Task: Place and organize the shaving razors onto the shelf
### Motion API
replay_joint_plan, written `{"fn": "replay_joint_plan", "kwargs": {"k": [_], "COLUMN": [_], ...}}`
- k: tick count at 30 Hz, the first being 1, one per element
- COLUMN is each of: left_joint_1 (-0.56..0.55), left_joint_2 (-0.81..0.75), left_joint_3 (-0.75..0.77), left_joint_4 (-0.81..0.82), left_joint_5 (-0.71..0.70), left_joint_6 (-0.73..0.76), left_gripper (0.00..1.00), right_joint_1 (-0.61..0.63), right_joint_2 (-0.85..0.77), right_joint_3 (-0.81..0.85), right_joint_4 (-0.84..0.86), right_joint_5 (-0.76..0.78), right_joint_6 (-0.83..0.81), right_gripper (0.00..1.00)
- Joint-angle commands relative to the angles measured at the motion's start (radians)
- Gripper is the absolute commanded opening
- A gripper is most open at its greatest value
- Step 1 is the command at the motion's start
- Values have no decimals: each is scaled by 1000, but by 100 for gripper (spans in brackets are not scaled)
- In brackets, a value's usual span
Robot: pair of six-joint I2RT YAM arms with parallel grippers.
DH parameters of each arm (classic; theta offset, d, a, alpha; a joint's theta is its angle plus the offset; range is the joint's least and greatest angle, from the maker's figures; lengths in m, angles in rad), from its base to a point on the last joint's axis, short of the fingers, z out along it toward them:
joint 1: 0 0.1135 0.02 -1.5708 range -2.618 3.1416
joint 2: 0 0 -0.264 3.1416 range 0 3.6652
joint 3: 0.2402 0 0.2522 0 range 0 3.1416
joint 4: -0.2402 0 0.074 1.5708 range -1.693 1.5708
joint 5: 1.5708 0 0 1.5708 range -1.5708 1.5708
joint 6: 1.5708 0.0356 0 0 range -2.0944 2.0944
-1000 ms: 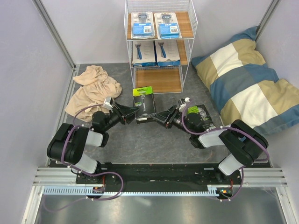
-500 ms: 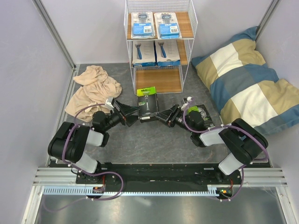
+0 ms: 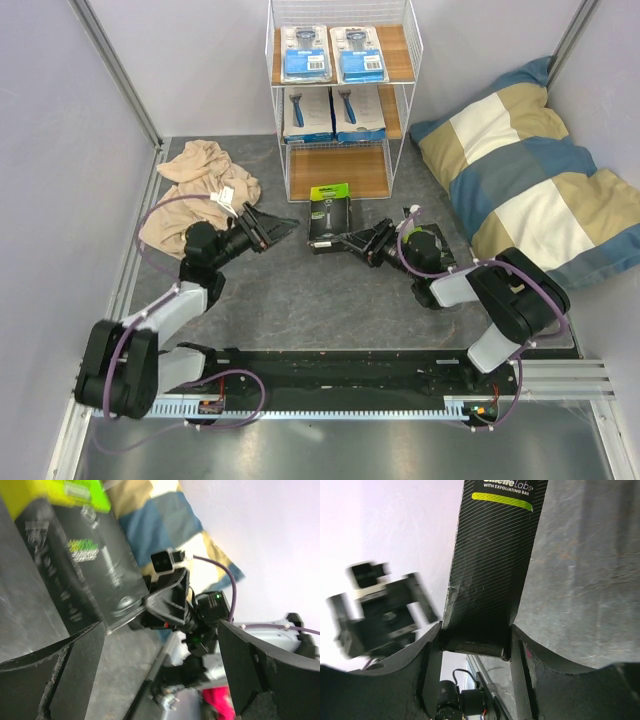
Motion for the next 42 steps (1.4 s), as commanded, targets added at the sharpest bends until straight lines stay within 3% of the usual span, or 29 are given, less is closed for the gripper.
{"fn": "replay_joint_plan", "kwargs": {"k": [1,2,4,9,42], "left_joint_1": [1,-1,-1,-1,-2], "left_joint_2": [-242,-274,-371,-471,-247], "left_joint_3": [130,147,180,203,249], "left_joint_4": [-572,-705,-821,-971,-946], "left_joint_5": [-181,-279,-448,-584,-458], "left_joint_6": [425,466,529,615,626], "left_gripper": [100,100,100,100,98], "right_joint_1": [-18,-21,-25,-28,-48], "right_joint_2": [35,43,64,104,501], "right_joint_3": [83,89,105,135,711], "right_joint_4": [131,129,132,129,-158], "right_joint_5": [-40,-44,-50,-61,-49], "right_joint_6": [-23,-26,-26,-32,-103], "right_gripper": [13,13,13,14,15]}}
